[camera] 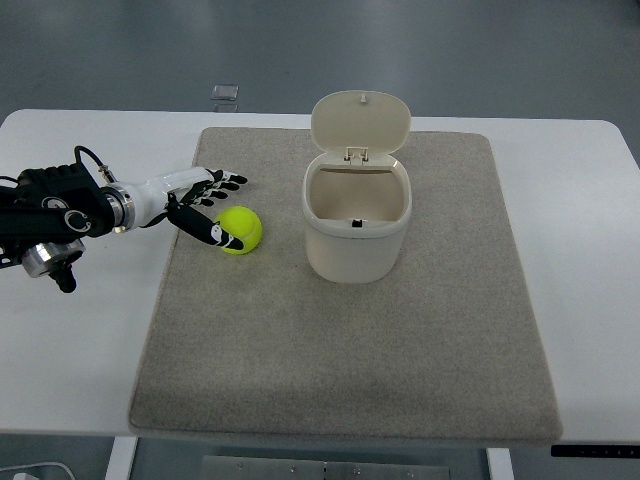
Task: Put tennis ball into box with left hand
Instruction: 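Lower the left hand fingers onto the tennis ball's near side, then curl the left hand fingers around the tennis ball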
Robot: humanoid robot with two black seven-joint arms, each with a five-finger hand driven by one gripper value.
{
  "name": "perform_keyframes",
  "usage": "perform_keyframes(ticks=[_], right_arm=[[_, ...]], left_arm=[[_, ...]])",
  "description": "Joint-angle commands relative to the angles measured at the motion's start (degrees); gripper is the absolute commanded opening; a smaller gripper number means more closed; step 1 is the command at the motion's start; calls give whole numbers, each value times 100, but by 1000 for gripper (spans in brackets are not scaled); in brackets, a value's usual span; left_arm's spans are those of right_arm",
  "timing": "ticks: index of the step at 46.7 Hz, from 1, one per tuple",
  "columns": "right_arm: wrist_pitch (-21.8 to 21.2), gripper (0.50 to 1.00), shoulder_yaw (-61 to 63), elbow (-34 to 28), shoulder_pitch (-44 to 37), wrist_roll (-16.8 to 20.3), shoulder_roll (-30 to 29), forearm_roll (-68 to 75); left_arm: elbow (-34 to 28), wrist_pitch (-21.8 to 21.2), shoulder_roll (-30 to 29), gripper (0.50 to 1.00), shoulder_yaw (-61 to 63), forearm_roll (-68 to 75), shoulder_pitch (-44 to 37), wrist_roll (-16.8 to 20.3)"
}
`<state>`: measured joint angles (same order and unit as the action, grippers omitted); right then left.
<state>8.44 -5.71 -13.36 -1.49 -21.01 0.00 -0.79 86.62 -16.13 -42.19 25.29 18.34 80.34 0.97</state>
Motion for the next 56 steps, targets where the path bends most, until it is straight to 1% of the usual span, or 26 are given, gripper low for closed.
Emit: perform_keyframes(ticks=[1,25,47,56], right_arm=[[0,938,0,0,-1,1,0,0],[0,938,0,0,-1,1,0,0],[0,938,0,0,-1,1,0,0],[0,938,0,0,-1,1,0,0]], left_arm=[[-5,-4,9,986,2,20,8,0],[-93,-13,273,984,19,47,-1,0],[-120,-13,220,981,46,257,-1,0],[-278,-13,247,984,46,407,-10,0]])
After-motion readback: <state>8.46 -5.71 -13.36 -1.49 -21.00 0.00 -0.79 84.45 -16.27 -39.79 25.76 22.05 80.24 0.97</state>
